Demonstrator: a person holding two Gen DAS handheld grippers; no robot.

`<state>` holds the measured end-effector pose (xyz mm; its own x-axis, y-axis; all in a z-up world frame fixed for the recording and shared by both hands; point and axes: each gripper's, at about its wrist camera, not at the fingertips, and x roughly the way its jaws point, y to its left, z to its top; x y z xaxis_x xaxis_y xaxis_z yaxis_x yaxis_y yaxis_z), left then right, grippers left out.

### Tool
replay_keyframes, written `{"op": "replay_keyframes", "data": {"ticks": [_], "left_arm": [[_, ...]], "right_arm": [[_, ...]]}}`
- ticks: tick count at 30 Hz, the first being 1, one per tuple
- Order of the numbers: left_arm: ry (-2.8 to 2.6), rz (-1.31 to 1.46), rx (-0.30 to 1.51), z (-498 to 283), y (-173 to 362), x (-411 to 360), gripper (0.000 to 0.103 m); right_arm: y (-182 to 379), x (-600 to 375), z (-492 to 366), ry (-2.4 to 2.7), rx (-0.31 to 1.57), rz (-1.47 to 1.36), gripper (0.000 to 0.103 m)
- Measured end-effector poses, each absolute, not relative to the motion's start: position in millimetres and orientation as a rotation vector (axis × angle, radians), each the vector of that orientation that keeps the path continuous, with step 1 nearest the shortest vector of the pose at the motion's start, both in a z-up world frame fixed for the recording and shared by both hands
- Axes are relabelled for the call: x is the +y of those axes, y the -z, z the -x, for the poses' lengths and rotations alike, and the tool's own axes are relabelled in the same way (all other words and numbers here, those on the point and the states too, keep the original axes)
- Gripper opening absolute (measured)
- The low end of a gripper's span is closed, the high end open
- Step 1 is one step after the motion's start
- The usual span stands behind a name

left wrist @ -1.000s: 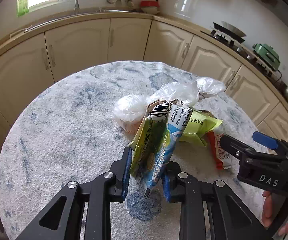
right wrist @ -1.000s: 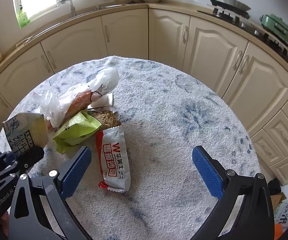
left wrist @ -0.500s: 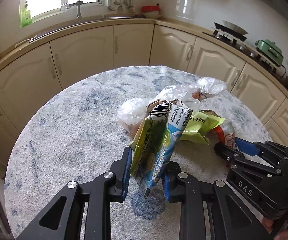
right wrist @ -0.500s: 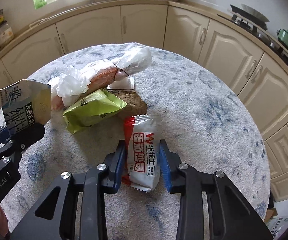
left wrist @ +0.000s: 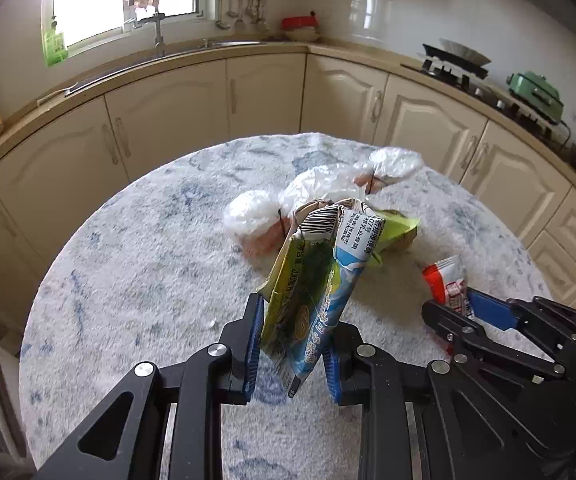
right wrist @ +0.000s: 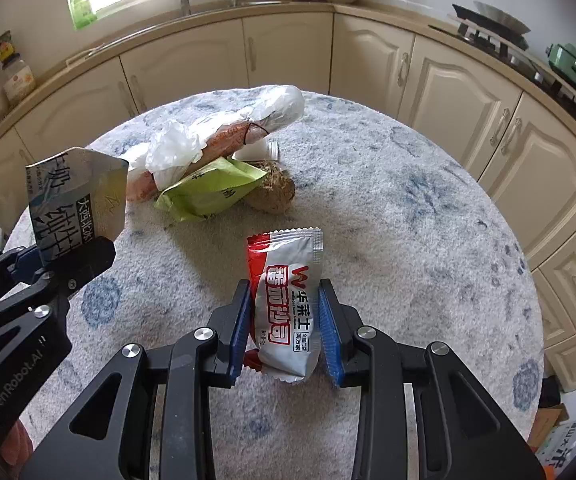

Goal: Collect trash
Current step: 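Grasp the white-and-red wrapper with the right tool while the left tool holds the green-and-blue packet, then lift the packet and wrapper with both tools and carry them over the bucket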

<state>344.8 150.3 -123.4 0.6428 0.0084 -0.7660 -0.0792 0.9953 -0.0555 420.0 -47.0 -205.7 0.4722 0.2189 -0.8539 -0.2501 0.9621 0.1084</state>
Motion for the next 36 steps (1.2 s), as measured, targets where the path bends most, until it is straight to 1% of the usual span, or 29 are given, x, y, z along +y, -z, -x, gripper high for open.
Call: {"op": "replay_keyframes", "data": {"ticks": [9, 16, 23, 30, 36], "left_arm": [[0.041, 0.037, 0.884, -299.2, 109.1, 82.7, 0.023], [0.172, -0.045, 0.857, -265.6, 94.7, 7.5, 0.023], [0.317, -0.111, 0.872, -253.2, 91.9, -75.5, 0.023], [0.446, -0.174, 0.904, -251.3, 100.5, -150.5, 0.024], [0.531, -0.222, 0.966, -258.6, 125.8, -207.2, 0.024]], "right_arm": [[180.2, -97.2, -363.8, -0.244, 0.979, -0.021, 0.032], [170.4, -178.4, -322.6, -0.106, 0.939, -0.090, 0.032], [176.6, -264.9, -286.7, 0.067, 0.958, -0.160, 0.032], [183.5, -345.8, -250.5, 0.237, 0.965, -0.228, 0.032], [197.9, -399.0, -224.4, 0.339, 0.992, -0.280, 0.032]]}}
